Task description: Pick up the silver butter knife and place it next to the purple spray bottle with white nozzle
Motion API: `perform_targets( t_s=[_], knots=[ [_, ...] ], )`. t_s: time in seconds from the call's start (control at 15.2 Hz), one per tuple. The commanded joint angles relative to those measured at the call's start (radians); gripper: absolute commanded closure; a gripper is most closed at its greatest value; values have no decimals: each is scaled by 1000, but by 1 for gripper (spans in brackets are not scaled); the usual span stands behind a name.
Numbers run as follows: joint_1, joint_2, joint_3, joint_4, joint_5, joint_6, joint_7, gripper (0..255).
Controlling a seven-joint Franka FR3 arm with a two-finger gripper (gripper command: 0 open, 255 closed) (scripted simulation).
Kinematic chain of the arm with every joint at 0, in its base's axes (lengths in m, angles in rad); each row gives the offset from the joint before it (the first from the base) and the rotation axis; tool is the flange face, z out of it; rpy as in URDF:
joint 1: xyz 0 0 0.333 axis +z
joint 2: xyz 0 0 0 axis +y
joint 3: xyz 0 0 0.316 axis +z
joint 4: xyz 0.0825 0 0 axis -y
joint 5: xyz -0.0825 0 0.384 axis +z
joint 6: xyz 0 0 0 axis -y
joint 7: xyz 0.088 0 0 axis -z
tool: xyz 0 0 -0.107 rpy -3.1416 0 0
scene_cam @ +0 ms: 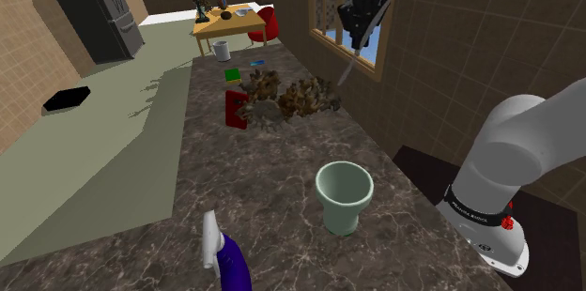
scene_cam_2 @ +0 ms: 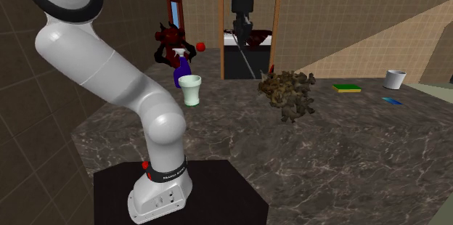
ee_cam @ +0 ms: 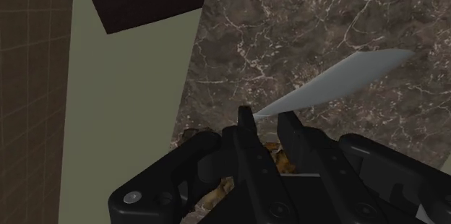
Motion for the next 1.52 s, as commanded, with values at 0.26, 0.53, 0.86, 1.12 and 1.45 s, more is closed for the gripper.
perform_targets(
  t_s=[0.26, 0.53, 0.86, 1.12, 1.45],
  knots=[
    [42, -74, 106, -31, 76, -32, 130, 255],
    [70, -104, 183, -30, 133, -51, 222, 255],
    [98, -119, 286, -5, 204, -69, 340, 255],
    [113, -111, 372, 34, 258, -76, 438, 255],
    [117, -80, 489, 106, 317, -79, 563, 255]
  ],
)
